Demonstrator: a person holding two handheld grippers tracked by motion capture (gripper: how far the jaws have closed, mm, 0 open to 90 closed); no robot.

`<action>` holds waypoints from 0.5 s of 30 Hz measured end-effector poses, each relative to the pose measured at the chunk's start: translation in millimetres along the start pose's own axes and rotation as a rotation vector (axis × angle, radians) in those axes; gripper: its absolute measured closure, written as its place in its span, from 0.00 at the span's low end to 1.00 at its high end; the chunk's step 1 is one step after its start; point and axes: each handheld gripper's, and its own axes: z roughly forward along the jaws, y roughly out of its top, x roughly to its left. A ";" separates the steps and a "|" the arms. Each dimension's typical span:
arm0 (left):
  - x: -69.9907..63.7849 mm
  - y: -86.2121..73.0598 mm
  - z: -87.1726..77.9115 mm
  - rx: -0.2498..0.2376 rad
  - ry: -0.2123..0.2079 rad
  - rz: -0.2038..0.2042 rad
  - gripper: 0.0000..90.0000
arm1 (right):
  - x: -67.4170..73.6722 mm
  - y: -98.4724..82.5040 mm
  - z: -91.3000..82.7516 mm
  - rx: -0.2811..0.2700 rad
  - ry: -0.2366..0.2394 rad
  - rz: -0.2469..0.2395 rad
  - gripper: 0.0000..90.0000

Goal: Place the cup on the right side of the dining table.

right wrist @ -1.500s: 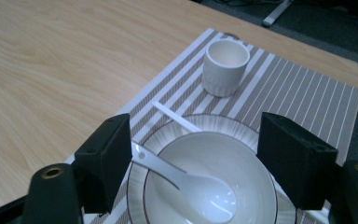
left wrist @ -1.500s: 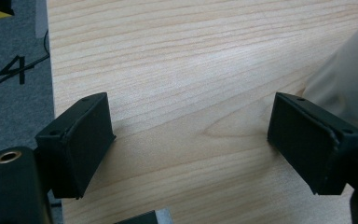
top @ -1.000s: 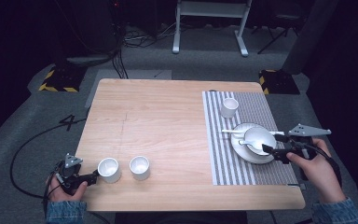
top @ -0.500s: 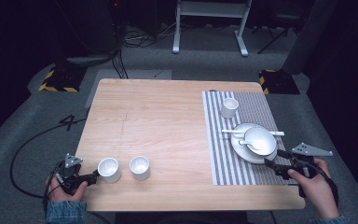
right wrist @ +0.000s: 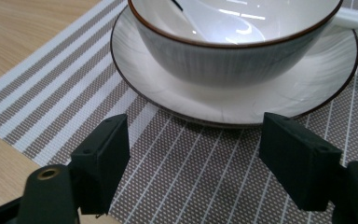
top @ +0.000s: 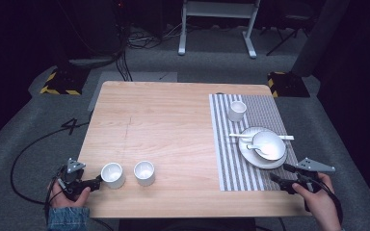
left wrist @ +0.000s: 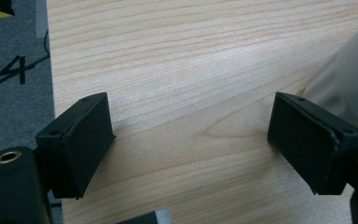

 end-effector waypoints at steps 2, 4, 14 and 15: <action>0.0 0.0 0.0 0.000 0.000 0.000 0.16 | 1.3 -3.0 1.6 0.012 0.003 -0.003 0.27; 0.0 0.0 0.0 0.000 0.000 0.000 0.16 | 3.8 -7.1 4.8 0.030 0.003 -0.016 0.27; 0.0 0.0 0.0 0.000 0.000 0.000 0.16 | 7.6 -18.6 16.2 0.050 0.013 -0.030 0.23; 0.0 0.0 0.0 0.000 0.000 0.000 0.16 | 7.9 -19.1 16.3 0.048 0.015 -0.032 0.23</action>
